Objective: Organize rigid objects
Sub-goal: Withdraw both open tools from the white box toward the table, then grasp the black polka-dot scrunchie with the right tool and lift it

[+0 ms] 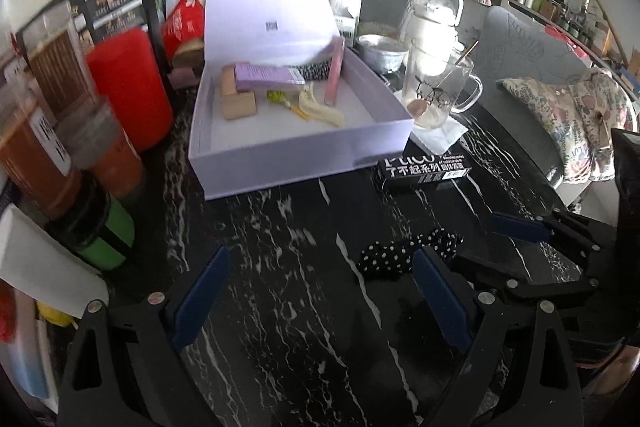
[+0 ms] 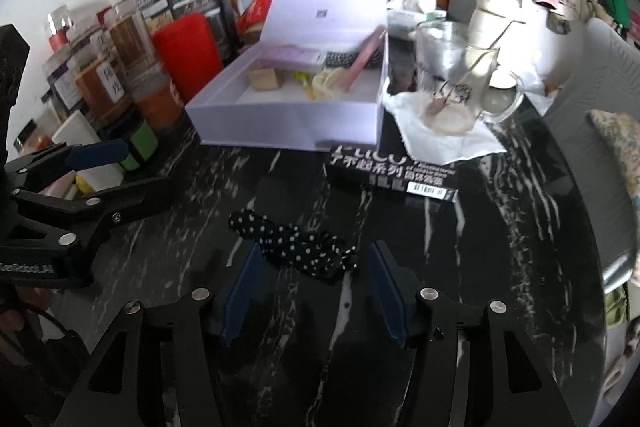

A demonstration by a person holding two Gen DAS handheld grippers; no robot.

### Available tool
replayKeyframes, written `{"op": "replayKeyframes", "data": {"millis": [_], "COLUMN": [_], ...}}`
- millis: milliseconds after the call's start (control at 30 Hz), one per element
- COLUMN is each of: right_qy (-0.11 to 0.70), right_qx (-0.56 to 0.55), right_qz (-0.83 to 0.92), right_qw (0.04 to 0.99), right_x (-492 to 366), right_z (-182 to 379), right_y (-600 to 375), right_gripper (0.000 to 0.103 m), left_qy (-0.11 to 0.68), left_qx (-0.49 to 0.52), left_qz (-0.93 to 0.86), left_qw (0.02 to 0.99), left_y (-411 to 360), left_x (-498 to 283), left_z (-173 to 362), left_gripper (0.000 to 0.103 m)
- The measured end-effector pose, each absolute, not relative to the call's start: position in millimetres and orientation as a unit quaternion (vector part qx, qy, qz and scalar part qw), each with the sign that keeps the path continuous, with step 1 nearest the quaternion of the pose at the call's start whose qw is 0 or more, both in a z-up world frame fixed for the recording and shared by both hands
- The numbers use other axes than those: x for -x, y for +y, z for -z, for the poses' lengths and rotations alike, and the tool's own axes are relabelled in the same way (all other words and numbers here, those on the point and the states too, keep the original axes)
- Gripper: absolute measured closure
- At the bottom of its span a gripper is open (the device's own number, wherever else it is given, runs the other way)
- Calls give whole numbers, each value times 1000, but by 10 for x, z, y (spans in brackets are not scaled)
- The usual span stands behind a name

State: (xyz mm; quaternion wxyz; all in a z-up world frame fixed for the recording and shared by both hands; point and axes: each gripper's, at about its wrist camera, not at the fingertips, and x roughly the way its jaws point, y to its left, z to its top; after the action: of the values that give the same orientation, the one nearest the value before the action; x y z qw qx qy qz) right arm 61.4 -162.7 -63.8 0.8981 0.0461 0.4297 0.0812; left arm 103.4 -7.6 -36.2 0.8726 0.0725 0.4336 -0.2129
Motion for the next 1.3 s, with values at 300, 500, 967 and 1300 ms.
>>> {"op": "replayKeyframes", "data": {"millis": [300, 500, 967, 1300], "right_qy": [443, 462, 472, 471], "right_qx": [-34, 7, 44, -1], "right_qz": [-109, -156, -187, -161], "right_qw": [889, 873, 860, 867], "right_x": [-815, -997, -1100, -775], "right_z": [777, 892, 1036, 997], "right_y": [-1594, -1466, -1420, -1885], "right_gripper": [35, 35, 75, 82], "left_qy": [452, 466, 474, 469], "left_qx": [-52, -38, -40, -68], "left_qz": [204, 198, 201, 236], "left_qw": [867, 862, 857, 848], "left_y": [48, 90, -31, -504], "left_x": [-1206, -1351, -1511, -1501], "left_z": [442, 510, 536, 583], "left_gripper": [9, 9, 9, 9]}}
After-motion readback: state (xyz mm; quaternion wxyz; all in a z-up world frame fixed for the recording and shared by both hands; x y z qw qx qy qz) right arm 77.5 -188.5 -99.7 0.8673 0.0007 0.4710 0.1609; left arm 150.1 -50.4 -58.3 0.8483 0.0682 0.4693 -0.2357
